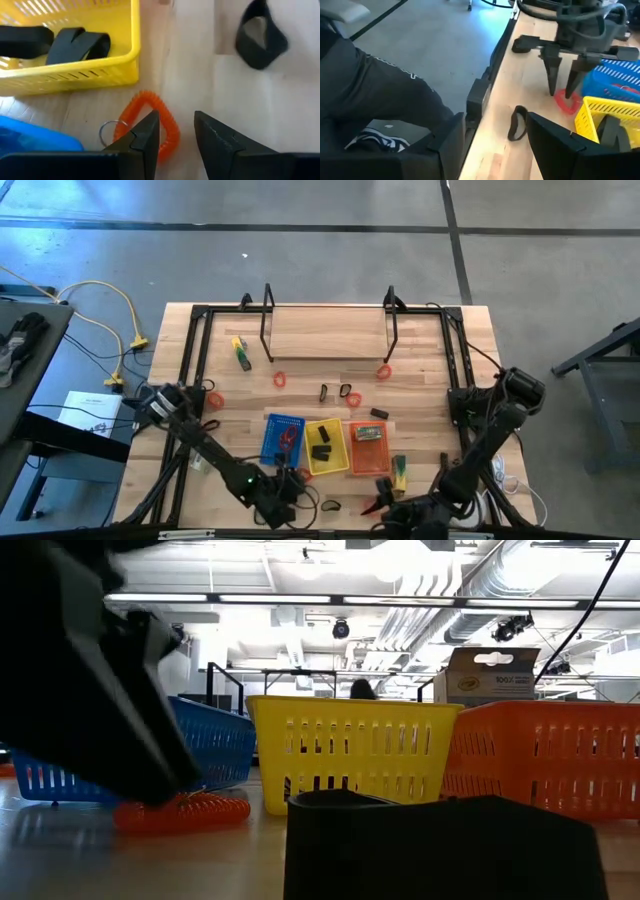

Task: Pick & Place Office Desk Supplies
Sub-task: Put the orange spring keychain into the blue basket

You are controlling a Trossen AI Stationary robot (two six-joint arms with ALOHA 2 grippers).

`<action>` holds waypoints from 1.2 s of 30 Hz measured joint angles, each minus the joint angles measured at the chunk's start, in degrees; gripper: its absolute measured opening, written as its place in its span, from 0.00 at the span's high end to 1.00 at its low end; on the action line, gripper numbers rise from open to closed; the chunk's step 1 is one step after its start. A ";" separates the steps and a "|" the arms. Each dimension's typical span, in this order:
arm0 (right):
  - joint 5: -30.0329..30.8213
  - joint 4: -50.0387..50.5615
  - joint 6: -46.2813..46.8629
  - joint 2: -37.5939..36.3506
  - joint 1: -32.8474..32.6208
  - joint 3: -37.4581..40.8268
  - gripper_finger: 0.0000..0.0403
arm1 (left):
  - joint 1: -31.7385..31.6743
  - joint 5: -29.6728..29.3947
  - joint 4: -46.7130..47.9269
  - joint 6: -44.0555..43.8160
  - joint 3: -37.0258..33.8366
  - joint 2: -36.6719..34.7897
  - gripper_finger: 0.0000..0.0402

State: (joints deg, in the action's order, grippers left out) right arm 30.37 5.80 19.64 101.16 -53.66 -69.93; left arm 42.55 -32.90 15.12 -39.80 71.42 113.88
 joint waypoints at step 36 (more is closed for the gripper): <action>1.50 -0.44 5.79 0.02 -0.78 0.00 0.51 | -2.14 11.06 3.31 0.69 3.30 0.78 0.98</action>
State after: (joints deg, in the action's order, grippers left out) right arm 31.87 5.37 25.43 101.19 -54.43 -69.93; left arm 40.41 -21.84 18.43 -39.10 74.72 114.66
